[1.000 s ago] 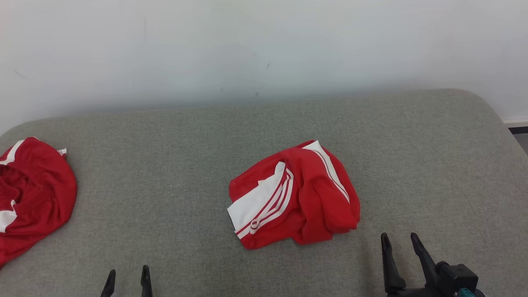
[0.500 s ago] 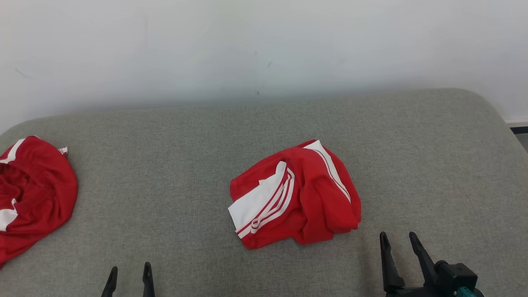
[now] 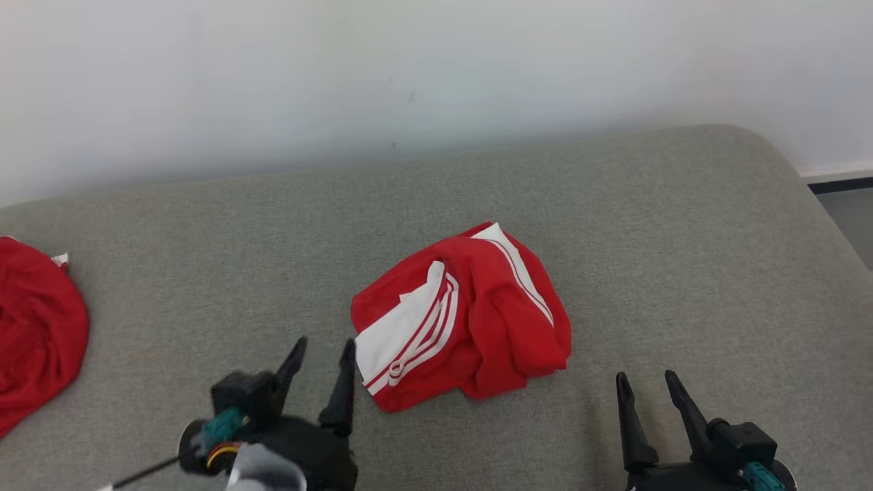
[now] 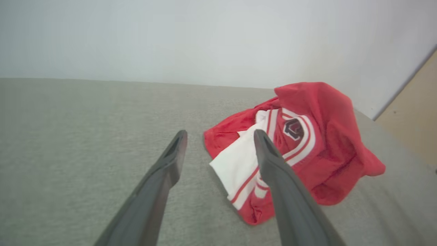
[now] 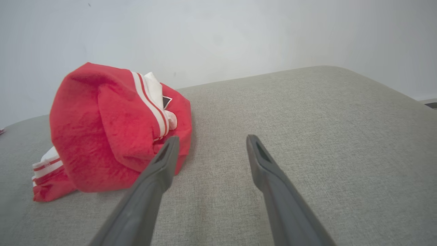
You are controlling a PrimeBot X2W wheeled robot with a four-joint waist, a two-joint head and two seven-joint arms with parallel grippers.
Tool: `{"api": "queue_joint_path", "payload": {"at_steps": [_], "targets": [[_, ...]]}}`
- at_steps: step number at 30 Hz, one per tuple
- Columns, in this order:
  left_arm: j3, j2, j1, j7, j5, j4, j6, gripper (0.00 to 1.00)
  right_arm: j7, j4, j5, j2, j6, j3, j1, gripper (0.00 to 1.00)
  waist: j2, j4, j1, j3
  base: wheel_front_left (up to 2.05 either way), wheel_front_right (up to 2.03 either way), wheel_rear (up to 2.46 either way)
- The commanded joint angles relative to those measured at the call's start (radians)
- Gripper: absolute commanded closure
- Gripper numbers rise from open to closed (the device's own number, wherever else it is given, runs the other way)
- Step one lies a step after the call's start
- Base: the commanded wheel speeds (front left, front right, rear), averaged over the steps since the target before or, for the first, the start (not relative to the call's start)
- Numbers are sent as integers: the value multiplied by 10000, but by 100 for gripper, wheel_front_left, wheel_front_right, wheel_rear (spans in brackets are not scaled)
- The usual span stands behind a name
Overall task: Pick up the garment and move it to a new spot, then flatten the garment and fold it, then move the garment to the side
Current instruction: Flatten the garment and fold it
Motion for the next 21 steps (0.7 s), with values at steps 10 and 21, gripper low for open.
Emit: {"api": "queue_joint_path", "payload": {"at_steps": [10, 21], "targets": [[-1153, 127, -2600, 2668, -1343, 1745, -64, 0, 7, 5, 130, 7, 34, 202, -202, 0, -1, -1338, -1, 419, 0, 0, 0], [-1811, 434, -3157, 4006, -2334, 2060, -71, 0, -30, 14, 169, 12, 34, 188, -193, 0, -1, -1888, -1, 545, 0, 0, 0]]}}
